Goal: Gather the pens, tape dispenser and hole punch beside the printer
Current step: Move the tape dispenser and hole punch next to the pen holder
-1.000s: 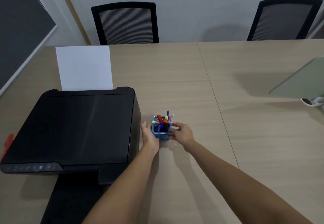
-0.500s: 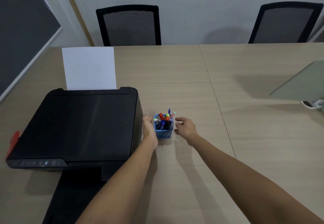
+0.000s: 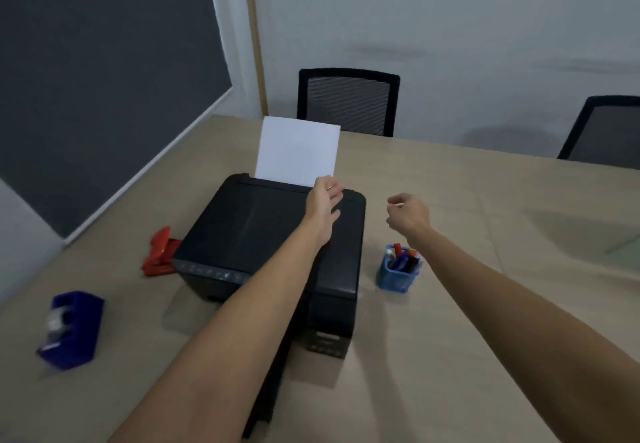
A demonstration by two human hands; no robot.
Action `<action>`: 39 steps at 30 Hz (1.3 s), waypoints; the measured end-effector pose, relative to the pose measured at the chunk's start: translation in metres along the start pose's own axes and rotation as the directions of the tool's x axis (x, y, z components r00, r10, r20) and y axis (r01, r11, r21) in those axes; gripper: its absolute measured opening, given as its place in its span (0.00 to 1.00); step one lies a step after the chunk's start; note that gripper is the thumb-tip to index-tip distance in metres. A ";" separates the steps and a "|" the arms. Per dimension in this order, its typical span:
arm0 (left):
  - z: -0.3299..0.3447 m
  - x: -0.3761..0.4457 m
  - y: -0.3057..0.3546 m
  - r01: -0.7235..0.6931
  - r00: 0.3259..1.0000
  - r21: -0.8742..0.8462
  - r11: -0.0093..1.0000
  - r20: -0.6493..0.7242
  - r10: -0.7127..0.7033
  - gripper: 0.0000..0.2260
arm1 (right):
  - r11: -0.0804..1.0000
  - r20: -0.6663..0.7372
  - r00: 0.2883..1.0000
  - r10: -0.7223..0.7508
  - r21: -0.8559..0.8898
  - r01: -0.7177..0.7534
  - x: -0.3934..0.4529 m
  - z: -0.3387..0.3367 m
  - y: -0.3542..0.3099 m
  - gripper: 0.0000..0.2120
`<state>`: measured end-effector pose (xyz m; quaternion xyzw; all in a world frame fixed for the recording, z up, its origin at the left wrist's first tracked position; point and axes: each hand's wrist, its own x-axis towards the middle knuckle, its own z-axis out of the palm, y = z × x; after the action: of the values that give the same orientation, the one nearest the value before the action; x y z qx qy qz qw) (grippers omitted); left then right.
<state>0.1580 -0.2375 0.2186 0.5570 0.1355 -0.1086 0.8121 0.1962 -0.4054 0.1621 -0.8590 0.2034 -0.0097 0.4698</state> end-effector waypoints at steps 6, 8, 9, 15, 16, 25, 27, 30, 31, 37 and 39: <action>-0.170 -0.011 0.063 -0.101 0.983 0.036 0.994 -0.150 0.105 0.20 | 0.994 0.118 0.987 -0.111 0.009 0.111 -0.055 0.120 -0.106 0.09; -0.235 -0.010 0.078 -0.108 0.966 0.070 0.992 -0.228 0.121 0.20 | 0.991 0.169 0.977 -0.131 0.025 0.129 -0.075 0.170 -0.138 0.08; -0.266 -0.013 0.084 -0.107 0.956 0.090 0.990 -0.266 0.127 0.19 | 0.990 0.188 0.972 -0.141 0.035 0.137 -0.083 0.194 -0.152 0.09; -0.439 -0.045 0.086 0.011 0.839 0.248 0.969 -0.529 0.126 0.10 | 0.986 0.353 0.923 -0.156 0.009 0.164 -0.135 0.335 -0.208 0.09; -0.462 -0.050 0.078 0.069 0.814 0.305 0.950 -0.567 0.123 0.09 | 0.985 0.373 0.914 -0.157 -0.012 0.174 -0.140 0.353 -0.211 0.07; -0.526 -0.064 -0.004 0.470 0.782 0.429 0.771 -0.608 -0.138 0.30 | 0.916 0.393 0.917 -0.063 -0.342 0.210 -0.154 0.468 -0.188 0.17; -0.528 -0.057 -0.014 0.495 0.762 0.484 0.722 -0.641 -0.093 0.30 | 0.914 0.388 0.921 0.003 -0.375 0.155 -0.148 0.481 -0.176 0.20; -0.535 -0.047 -0.018 0.521 0.753 0.547 0.655 -0.656 -0.052 0.25 | 0.917 0.386 0.920 0.065 -0.386 0.097 -0.140 0.498 -0.162 0.22; -0.535 -0.046 -0.018 0.522 0.765 0.578 0.628 -0.642 -0.045 0.22 | 0.921 0.372 0.926 0.067 -0.379 0.086 -0.138 0.503 -0.157 0.22; -0.547 -0.054 -0.014 0.479 0.814 0.718 0.505 -0.578 0.049 0.12 | 0.972 0.414 0.884 0.214 -0.181 -0.151 -0.133 0.513 -0.159 0.16; -0.552 -0.057 -0.008 0.482 0.812 0.711 0.512 -0.582 0.044 0.11 | 0.975 0.415 0.882 0.223 -0.111 -0.194 -0.137 0.508 -0.169 0.18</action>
<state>0.0473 0.2770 0.0422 0.8576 0.3582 -0.1081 0.3529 0.2335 0.1321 0.0399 -0.8287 0.1873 0.2349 0.4722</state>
